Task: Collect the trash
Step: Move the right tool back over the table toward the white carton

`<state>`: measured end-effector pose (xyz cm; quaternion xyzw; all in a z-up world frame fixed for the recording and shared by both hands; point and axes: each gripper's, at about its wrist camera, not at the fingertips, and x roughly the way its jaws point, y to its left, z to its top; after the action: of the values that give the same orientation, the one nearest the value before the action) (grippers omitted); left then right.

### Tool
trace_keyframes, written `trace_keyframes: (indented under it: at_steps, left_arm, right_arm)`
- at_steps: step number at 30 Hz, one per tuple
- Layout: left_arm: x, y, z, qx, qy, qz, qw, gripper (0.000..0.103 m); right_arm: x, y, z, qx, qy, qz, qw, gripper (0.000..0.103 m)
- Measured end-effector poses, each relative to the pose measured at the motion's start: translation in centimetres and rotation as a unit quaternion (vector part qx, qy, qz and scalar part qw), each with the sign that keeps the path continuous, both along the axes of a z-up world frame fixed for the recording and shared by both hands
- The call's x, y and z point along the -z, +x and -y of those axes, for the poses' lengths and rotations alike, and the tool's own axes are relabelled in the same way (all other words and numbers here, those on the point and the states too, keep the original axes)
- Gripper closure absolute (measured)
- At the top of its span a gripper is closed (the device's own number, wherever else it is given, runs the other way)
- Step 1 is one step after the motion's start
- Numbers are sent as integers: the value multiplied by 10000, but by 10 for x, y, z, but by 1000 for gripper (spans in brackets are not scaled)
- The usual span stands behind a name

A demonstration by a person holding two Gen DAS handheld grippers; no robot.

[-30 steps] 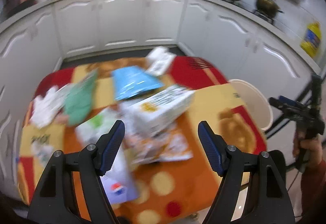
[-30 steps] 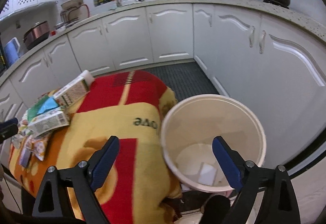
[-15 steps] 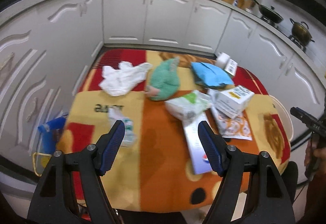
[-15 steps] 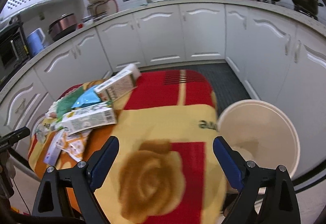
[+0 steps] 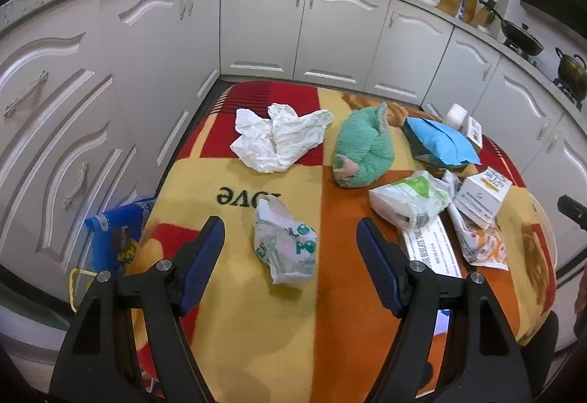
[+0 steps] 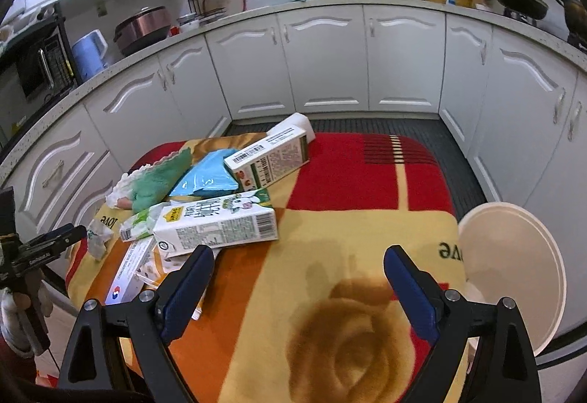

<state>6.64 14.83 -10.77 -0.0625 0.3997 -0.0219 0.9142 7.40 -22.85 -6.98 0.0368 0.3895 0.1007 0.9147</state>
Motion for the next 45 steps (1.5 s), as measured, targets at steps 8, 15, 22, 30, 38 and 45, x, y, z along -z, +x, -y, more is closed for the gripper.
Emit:
trace_keyframes:
  at_steps: [8,15,22,30,38,45]
  left_arm:
    - [8,9,3,-70,159,-15,9998,30]
    - [17,18,0,-106,75,-126,9998,30]
    - [26,33,5,-34,42,-235,9997,30]
    - [32,51,15,32,32,-368,9993,30]
    - [46,52,12,16,-78,-499,9987,30]
    - [47,51,7,23,-225,-481,9986,28]
  right_arm:
    - [5,13,-14,-40,-26,-83,10000,10]
    - [3,31,-25,-52,20,-95,9999,10]
    - [2,67,-37,24,67,-251,9997,10]
    - [5,87,-48,-12,146,-482,9987,10]
    - [13,73,-43,-78,16,-548,9985,10]
    - [12,107,-38,231,421,-622,9969,10]
